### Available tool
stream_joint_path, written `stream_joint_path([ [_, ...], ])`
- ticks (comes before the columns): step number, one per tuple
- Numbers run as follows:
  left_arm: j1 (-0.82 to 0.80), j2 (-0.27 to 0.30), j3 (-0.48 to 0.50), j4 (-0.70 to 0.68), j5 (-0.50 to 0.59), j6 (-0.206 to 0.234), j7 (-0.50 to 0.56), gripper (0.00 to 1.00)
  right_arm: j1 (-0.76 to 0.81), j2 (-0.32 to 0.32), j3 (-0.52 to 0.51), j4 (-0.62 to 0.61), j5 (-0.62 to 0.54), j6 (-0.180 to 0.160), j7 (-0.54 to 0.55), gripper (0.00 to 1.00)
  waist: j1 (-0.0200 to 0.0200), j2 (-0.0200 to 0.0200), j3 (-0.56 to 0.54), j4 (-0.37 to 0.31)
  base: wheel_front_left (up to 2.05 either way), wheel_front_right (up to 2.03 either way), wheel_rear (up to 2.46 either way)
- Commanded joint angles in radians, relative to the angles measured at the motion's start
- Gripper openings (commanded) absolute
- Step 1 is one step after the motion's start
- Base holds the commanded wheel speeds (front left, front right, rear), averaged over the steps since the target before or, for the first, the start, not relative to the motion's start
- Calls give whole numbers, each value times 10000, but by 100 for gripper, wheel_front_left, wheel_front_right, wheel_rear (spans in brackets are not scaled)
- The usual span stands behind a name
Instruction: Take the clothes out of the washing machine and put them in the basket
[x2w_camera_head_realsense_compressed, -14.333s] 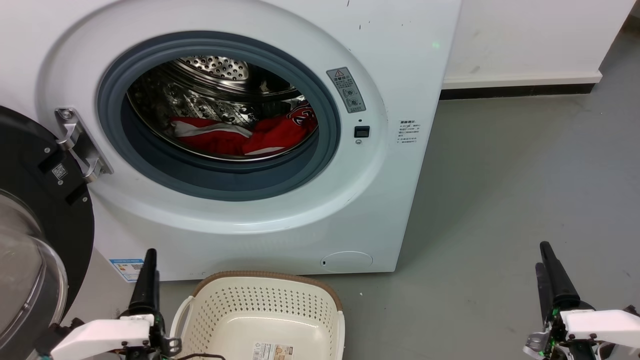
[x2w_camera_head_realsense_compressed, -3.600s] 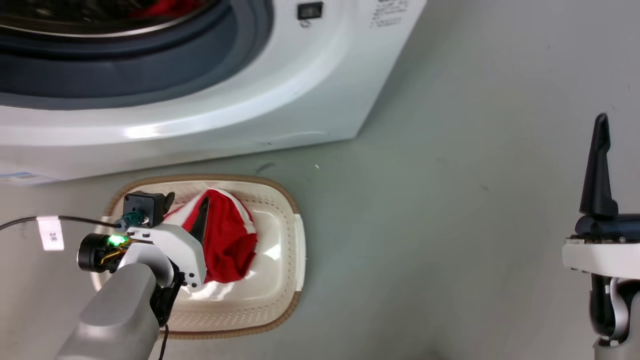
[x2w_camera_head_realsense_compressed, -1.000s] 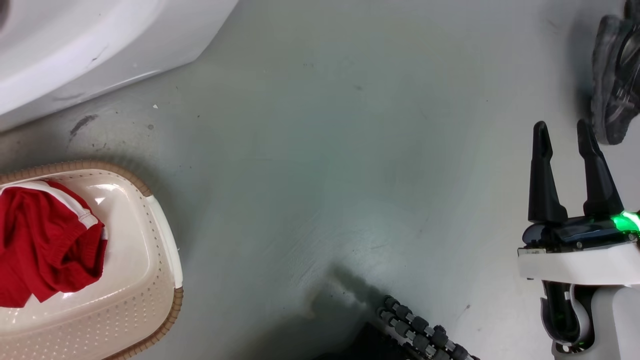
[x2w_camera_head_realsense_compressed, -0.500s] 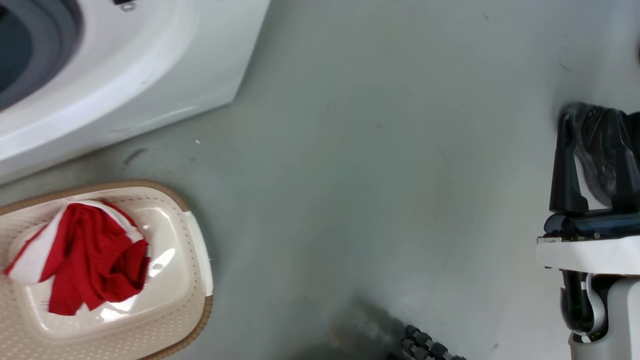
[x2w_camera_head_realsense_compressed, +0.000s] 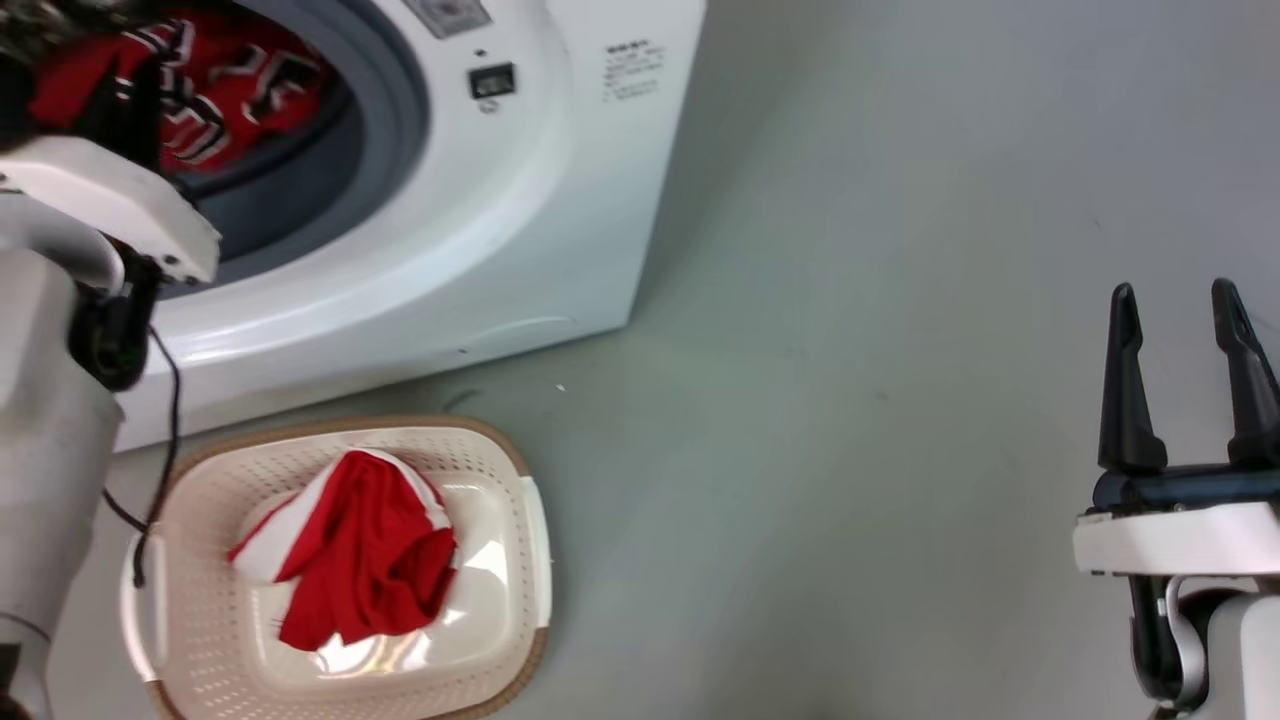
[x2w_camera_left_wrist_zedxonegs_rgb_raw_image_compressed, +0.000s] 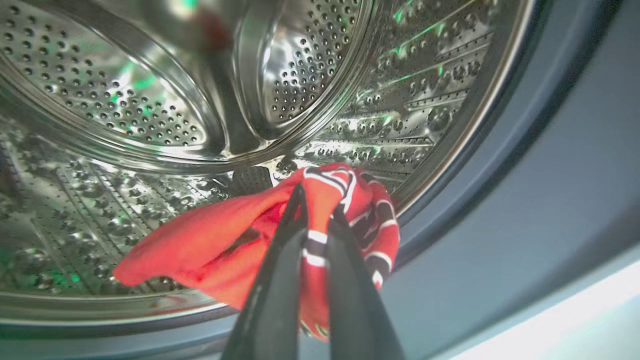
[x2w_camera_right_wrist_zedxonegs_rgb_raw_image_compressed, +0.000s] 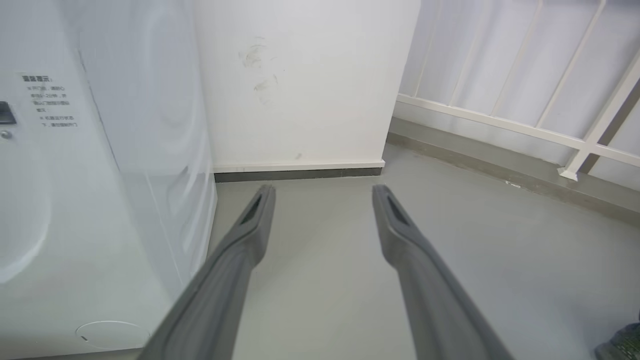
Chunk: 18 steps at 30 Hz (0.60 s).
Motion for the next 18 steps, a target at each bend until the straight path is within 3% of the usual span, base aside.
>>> stream_joint_path([
  [1,295,-77,2,-210,67,-10,-138,0,199,4,-2,18,-98,-12,-20,100,1,-1,-691,618,0,0,0],
  [7,1306,-232,592,-1865,503,272,-256,0,446,2,-49,98,-208,-14,-20,100,1,-1,-1381,1100,0,0,0],
  [18,4189,-186,1252,-6197,715,1561,-145,0,767,7,-171,117,-342,-12,-20,100,1,-1,-2049,1824,0,0,0],
])
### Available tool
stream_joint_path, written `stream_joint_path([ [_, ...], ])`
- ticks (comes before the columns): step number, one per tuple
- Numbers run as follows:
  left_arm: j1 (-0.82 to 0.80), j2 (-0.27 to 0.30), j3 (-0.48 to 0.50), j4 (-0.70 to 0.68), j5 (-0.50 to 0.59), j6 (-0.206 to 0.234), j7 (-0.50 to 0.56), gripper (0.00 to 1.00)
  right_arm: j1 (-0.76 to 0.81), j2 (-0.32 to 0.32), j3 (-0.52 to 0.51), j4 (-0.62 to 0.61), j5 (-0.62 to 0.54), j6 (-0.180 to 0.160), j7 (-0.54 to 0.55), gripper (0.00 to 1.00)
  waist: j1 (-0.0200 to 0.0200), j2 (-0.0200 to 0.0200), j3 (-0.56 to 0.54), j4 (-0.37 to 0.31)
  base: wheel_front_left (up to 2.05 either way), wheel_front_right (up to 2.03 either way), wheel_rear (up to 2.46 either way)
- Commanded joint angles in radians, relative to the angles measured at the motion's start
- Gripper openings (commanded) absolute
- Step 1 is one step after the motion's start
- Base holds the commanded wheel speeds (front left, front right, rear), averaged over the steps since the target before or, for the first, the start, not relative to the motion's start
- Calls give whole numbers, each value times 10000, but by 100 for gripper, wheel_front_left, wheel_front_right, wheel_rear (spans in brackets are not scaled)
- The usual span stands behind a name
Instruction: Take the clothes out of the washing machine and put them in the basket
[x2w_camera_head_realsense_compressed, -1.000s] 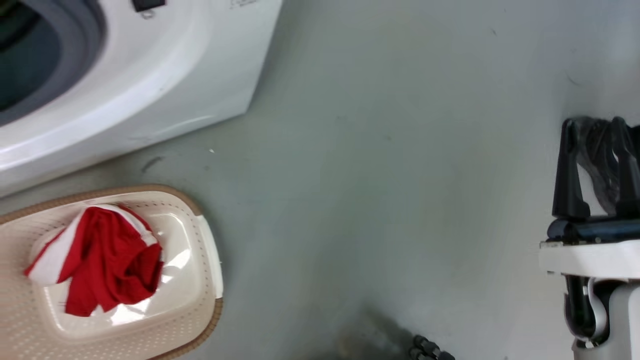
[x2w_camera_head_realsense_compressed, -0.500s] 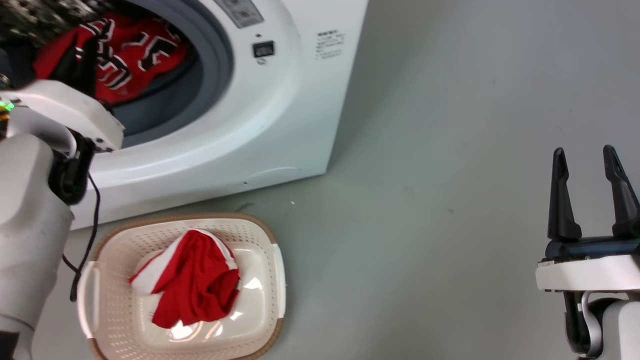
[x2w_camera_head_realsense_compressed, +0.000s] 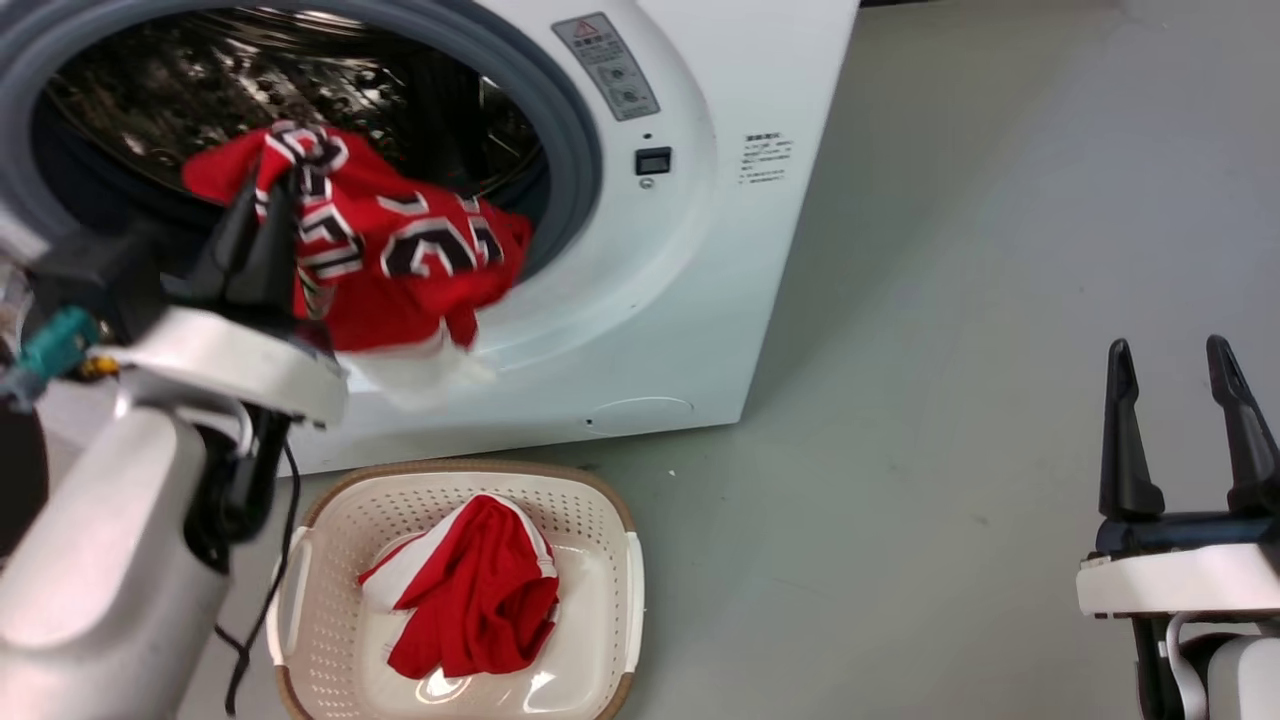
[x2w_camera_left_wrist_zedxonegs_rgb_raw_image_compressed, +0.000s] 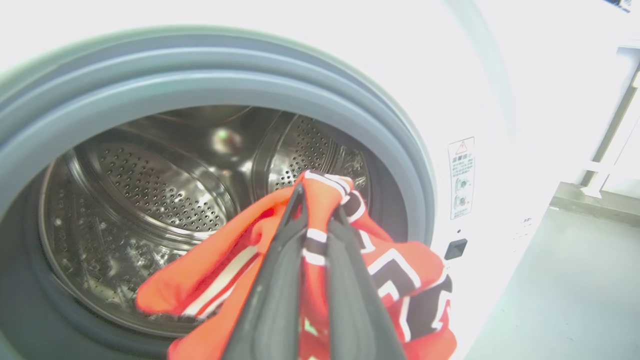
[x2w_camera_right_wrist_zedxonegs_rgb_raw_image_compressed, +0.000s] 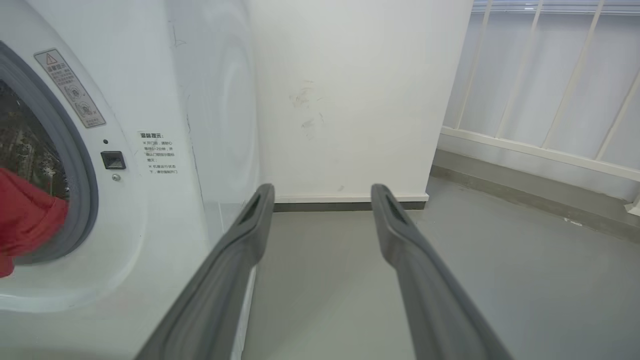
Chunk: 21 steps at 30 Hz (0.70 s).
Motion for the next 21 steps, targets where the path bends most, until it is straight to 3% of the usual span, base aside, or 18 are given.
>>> stream_joint_path([
  [1,518,-9,-7,-534,-98,251,101,0,67,7,-17,1,-46,-10,-20,100,3,0,-122,171,0,0,0],
  [5,1555,141,-117,-1713,-75,820,384,0,101,9,-41,-35,-44,-10,-20,100,3,0,-97,255,0,0,0],
  [9,2282,328,-430,-2012,167,1164,635,0,56,9,2,-80,-50,-10,-20,100,3,0,105,290,0,0,0],
  [21,2444,-43,-1364,543,49,528,1231,0,-406,9,124,-240,-47,-11,-20,100,3,0,1278,-150,0,0,0],
])
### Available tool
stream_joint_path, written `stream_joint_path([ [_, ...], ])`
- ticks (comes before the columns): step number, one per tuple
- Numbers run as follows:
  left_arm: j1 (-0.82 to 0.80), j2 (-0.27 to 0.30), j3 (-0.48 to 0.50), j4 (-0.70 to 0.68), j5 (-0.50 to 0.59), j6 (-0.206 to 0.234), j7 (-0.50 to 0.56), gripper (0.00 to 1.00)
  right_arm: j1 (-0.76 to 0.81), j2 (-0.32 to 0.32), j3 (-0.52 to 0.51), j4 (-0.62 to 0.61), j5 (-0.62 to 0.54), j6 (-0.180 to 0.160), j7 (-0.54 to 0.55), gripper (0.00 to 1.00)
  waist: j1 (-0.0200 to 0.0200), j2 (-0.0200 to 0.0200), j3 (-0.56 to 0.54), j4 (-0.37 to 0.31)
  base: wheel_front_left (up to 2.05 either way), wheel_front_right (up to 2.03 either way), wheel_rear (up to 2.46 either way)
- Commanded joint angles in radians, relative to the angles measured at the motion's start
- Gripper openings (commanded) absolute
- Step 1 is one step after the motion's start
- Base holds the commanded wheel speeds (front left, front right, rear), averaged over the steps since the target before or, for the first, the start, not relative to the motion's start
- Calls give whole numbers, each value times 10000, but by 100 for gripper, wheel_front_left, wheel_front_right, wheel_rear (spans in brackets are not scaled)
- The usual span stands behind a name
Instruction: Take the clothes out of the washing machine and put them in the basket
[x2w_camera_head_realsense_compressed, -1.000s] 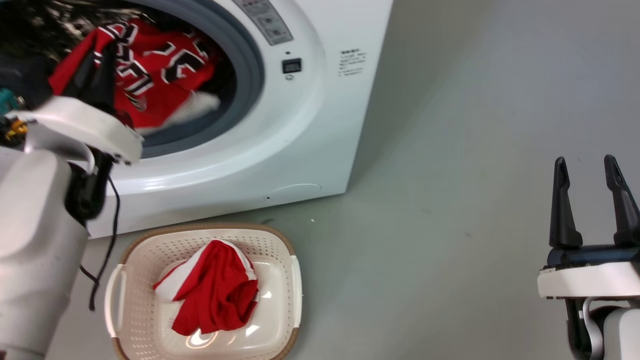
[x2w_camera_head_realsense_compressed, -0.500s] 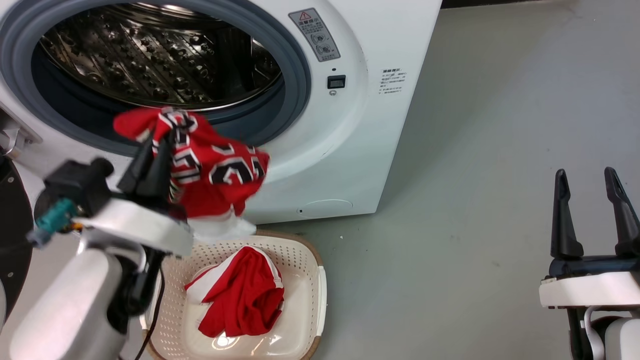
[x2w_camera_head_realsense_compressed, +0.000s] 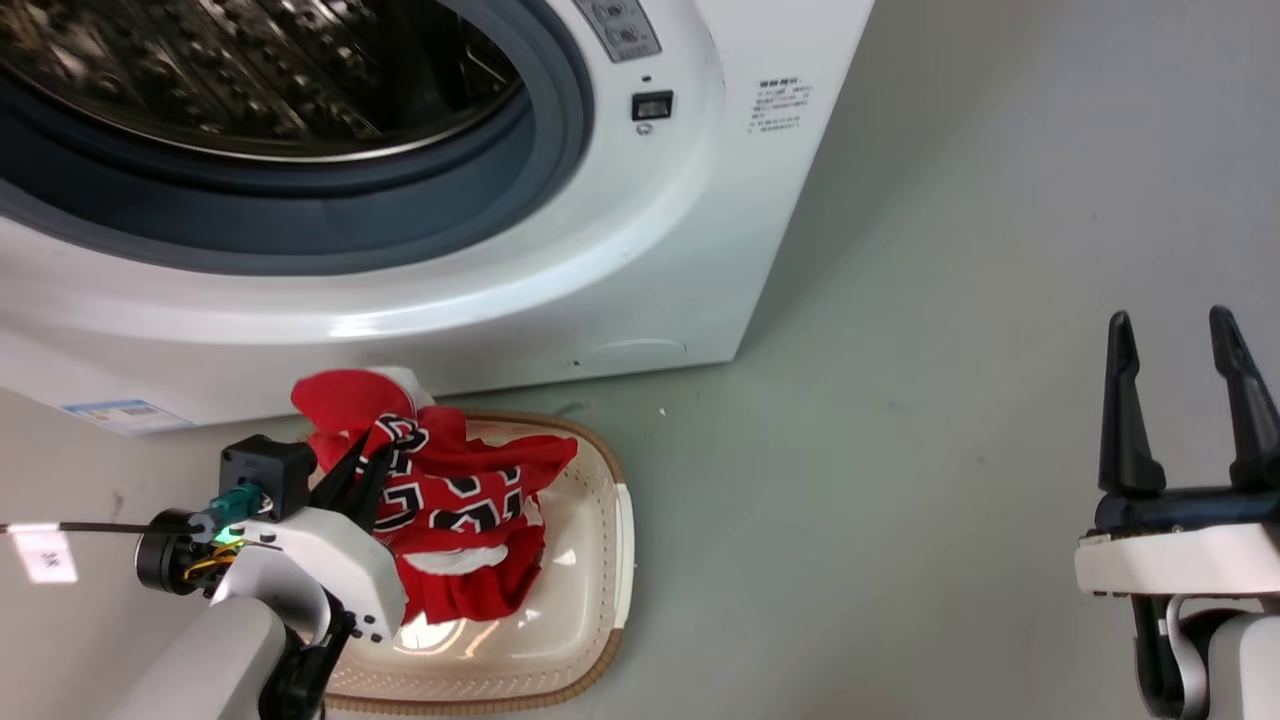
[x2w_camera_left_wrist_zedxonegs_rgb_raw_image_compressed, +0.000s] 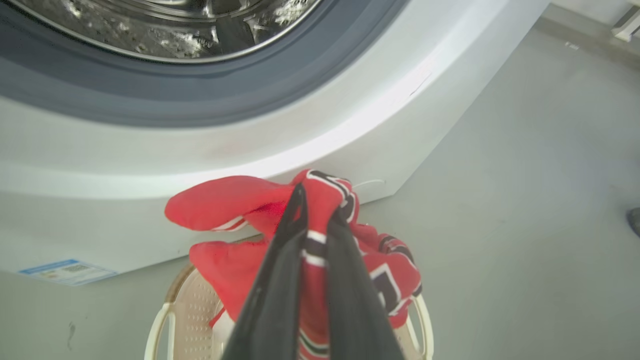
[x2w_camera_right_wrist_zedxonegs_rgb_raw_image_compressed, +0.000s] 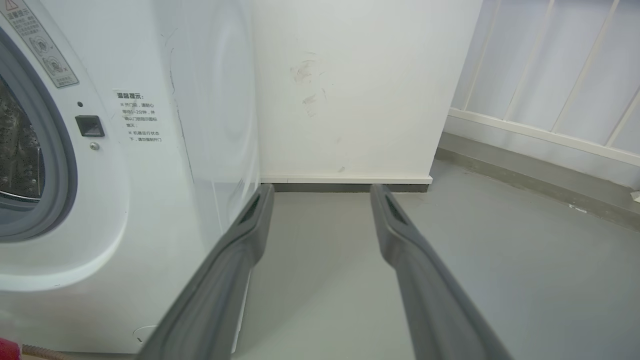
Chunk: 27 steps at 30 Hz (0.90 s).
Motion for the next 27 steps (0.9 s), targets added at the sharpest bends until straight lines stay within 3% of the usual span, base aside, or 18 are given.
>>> stream_joint_path([
  [1,-255,-15,-47,249,90,-73,0,0,-241,9,30,-85,28,-12,-20,100,1,0,395,-211,0,0,0],
  [15,-2597,-1027,-1034,5351,926,-1251,-313,0,-707,10,215,-457,300,-12,-20,100,1,0,2822,-834,0,0,0],
  [27,-4192,-1766,-1407,8196,1423,-1429,-1070,0,-1133,10,398,-618,523,-12,-20,100,1,0,4093,-1048,0,0,0],
])
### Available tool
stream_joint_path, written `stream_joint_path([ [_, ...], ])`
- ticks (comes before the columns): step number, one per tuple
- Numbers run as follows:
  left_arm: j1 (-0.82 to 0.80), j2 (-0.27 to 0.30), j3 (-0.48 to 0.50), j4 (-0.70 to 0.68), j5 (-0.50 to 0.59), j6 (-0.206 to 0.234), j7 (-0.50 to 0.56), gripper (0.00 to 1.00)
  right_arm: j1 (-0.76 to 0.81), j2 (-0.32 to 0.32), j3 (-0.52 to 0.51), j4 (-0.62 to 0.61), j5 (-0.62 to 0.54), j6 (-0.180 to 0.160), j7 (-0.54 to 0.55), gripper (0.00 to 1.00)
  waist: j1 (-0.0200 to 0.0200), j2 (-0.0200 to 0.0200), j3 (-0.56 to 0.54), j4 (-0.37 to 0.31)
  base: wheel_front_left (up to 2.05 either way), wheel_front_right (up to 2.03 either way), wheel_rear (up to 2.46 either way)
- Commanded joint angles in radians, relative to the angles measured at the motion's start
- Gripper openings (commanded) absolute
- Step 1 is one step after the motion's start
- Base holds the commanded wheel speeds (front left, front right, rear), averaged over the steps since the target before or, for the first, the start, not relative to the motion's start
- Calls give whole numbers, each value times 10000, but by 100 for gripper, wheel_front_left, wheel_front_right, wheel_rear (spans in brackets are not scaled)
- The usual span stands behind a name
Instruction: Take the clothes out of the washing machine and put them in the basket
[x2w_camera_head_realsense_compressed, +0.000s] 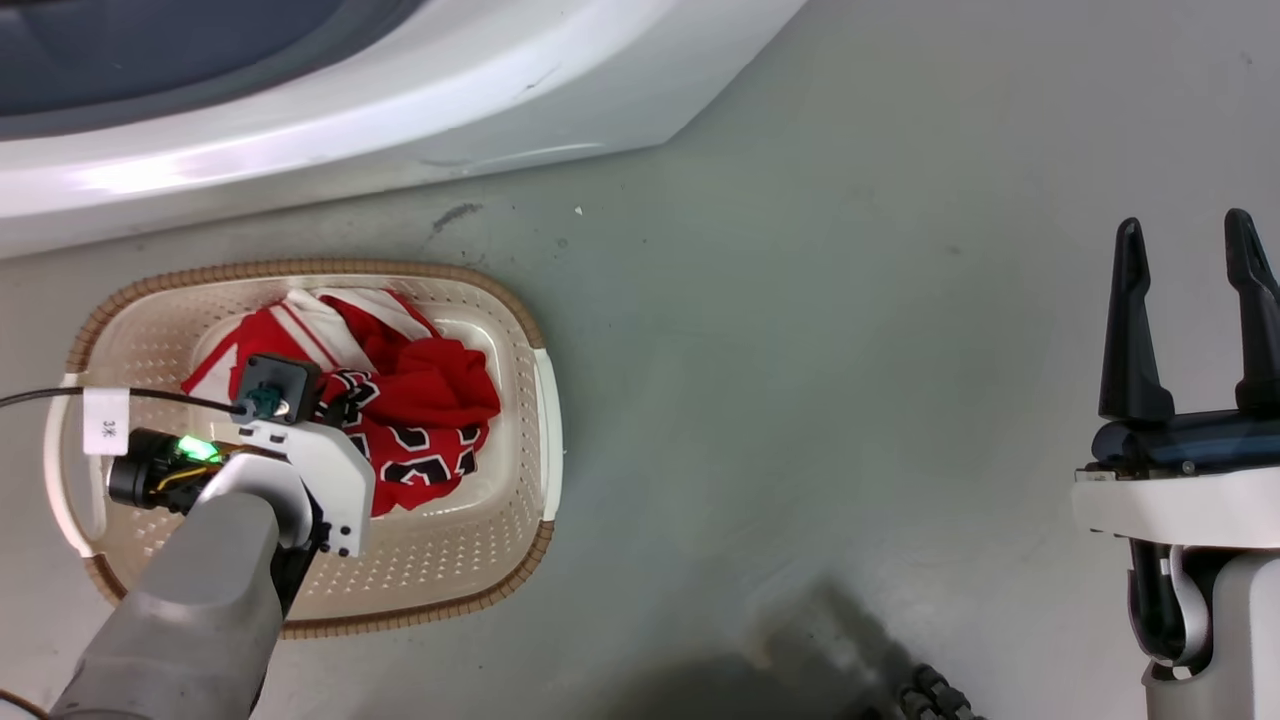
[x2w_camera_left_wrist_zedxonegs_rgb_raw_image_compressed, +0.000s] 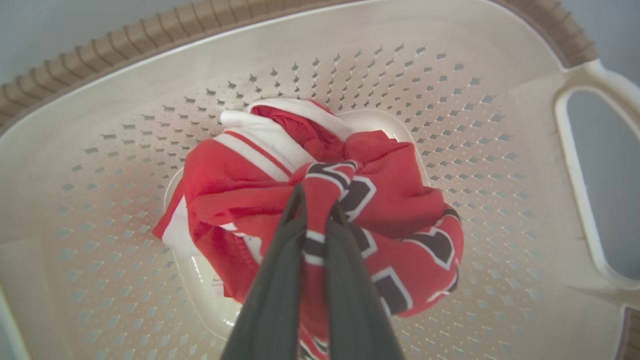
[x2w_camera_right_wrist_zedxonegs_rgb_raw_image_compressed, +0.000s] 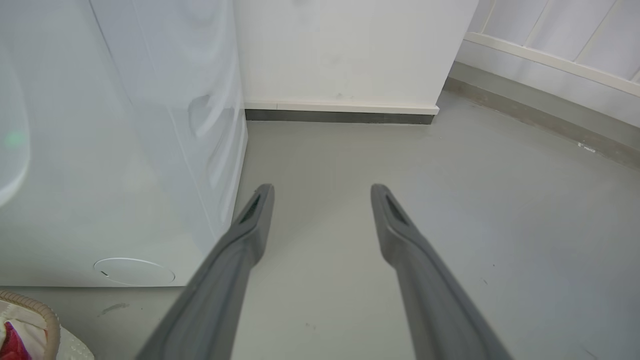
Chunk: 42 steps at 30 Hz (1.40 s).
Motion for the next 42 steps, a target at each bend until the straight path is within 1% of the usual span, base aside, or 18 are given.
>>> stream_joint_path([
  [1,-194,-41,26,184,11,-49,-75,0,-160,11,25,-65,59,-14,-20,100,-2,0,217,-53,0,0,0],
  [5,-526,-162,136,707,-55,38,-175,0,-257,11,109,-99,122,-14,-20,100,-2,0,433,-75,0,0,0],
  [10,-692,-303,188,1024,-69,107,-253,0,-350,11,110,72,102,-14,-20,100,-2,0,375,-33,0,0,0],
  [11,-659,-332,184,1070,-53,145,-267,38,-367,11,128,118,113,-14,-20,100,-2,0,312,-34,0,0,0],
  [12,-619,-351,207,1103,-71,198,-281,100,-383,12,145,171,122,-14,-20,100,-2,0,232,-34,0,0,0],
  [15,-455,-377,291,1083,-82,375,-298,100,-371,11,174,309,83,-14,-20,100,-2,0,-128,12,0,0,0],
  [17,-369,-336,350,720,44,488,-303,100,-330,11,169,404,30,-14,-20,100,-2,0,-415,78,0,0,0],
  [18,-233,-352,416,534,45,461,-303,100,-307,11,147,462,8,-14,-21,100,-2,0,-580,119,0,0,0],
  [20,-32,-320,692,30,10,575,-294,100,-250,11,72,550,-50,-14,-20,100,-2,0,-934,240,0,0,0],
  [25,723,-209,1335,-1332,375,816,-286,100,-72,9,-89,755,-238,-13,-21,100,-2,0,-1971,621,0,0,0],
  [27,995,-195,1692,-1864,511,921,-288,100,-30,9,-109,851,-314,-13,-20,100,-2,0,-2416,771,0,0,0],
  [32,1862,-195,2616,-3333,856,946,-287,100,104,9,-231,1006,-470,-13,-20,100,-2,0,-3549,1094,0,0,0],
  [35,2398,-295,3400,-4553,1067,981,-289,100,153,9,-341,1030,-485,-13,-20,100,-2,0,-4143,1259,0,0,0],
  [42,4039,-612,4899,-7292,1998,867,-288,100,625,11,-421,1052,-546,-13,-20,100,-2,0,-5271,1567,0,0,0],
])
